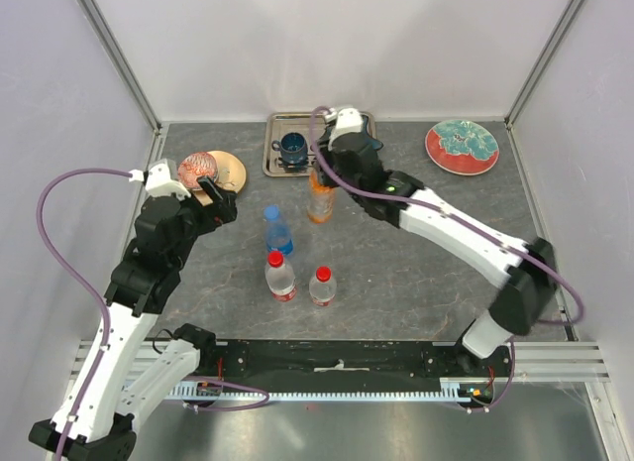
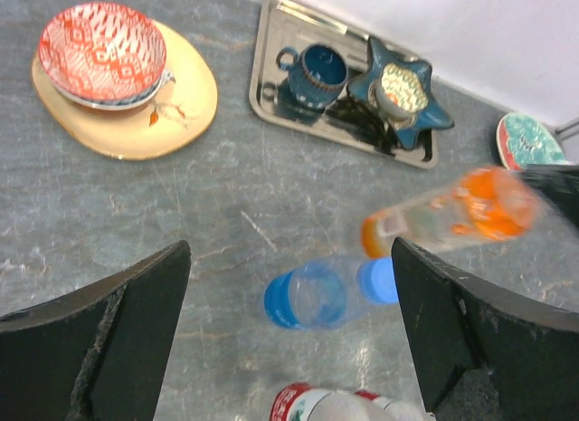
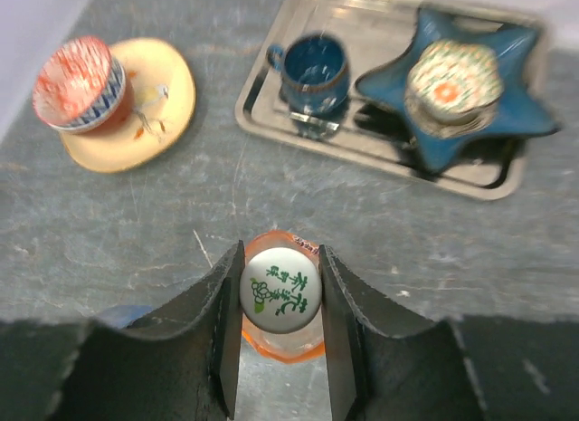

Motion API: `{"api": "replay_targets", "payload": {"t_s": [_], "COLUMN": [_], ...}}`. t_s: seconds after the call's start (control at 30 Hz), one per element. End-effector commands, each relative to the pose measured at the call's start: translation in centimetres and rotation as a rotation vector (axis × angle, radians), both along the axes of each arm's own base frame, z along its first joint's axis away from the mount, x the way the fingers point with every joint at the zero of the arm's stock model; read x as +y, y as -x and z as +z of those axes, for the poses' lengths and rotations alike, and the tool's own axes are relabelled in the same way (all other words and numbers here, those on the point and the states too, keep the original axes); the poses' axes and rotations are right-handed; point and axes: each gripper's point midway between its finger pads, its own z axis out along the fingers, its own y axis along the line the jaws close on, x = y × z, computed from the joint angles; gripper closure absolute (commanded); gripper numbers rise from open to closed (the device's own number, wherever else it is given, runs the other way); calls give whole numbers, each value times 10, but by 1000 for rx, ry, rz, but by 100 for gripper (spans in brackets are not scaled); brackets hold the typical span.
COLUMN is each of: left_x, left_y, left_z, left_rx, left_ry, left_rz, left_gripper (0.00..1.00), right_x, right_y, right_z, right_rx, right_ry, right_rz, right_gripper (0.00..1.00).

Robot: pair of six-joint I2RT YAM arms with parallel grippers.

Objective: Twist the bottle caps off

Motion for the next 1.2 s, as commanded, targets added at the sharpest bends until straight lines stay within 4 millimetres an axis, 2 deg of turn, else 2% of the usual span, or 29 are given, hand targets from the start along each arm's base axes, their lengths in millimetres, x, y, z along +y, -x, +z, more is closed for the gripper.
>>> {"api": "replay_targets", "payload": {"t_s": [0.0,0.03,0.07,0.1,0.13,0.17,0.2,0.23,0.27,0.33,0.37,0.4,0.43,0.47,0.6,0.73,0.77,0.8,0.83,1.0,1.17], "left_x": [0,-4,-22,-32,-44,-73,-86,-111,-124,-153,-171,-181,-186,-188,-194,-206,-211,-212,-212,-207,-209], "left_y": [-21,-24,-32,-35,-38,-48,-44,-35,-34,-27,-1,0,12,29,34,58,68,68,67,82,90], "left_z": [78,86,86,111,118,114,140,153,162,174,201,192,201,212,197,181,183,175,174,167,157], "left_rx": [-229,-242,-218,-254,-252,-211,-255,-273,-284,-270,-384,-357,-331,-411,-341,-392,-410,-376,-415,-444,-428], "left_ry": [21,6,1,16,23,44,69,119,153,291,333,388,491,481,491,339,316,306,265,207,199], "left_rz": [18,-10,-92,-144,-199,-337,-411,-558,-632,-800,-1024,-1107,-1179,-1294,-1366,-1473,-1492,-1482,-1473,-1537,-1561], "left_gripper": [2,2,3,4,7,7,7,7,7,5,5,2,0,0,0,0,0,0,0,0,0], "right_x": [-70,-76,-87,-90,-90,-98,-102,-105,-111,-112,-100,-100,-98,-98,-95,-88,-86,-83,-78,-63,-56], "right_y": [29,38,53,60,70,81,86,92,102,113,131,135,141,150,179,194,196,198,204,213,206], "right_z": [133,137,157,154,155,164,160,157,165,169,177,181,183,188,206,221,224,227,234,251,257], "right_rx": [-226,-222,-242,-223,-208,-217,-203,-179,-182,-158,-136,-128,-114,-109,-117,-138,-138,-134,-143,-140,-147], "right_ry": [-137,-147,-198,-223,-246,-280,-284,-300,-330,-383,-424,-444,-459,-485,-536,-572,-581,-600,-624,-673,-673], "right_rz": [-126,-117,-110,-101,-71,-61,-60,-62,-49,1,136,166,196,229,357,451,470,488,533,643,650], "right_gripper": [78,78,78,78,78,78,80,88,96,100,100,100,100,100,100,100,100,100,100,100,100]}}
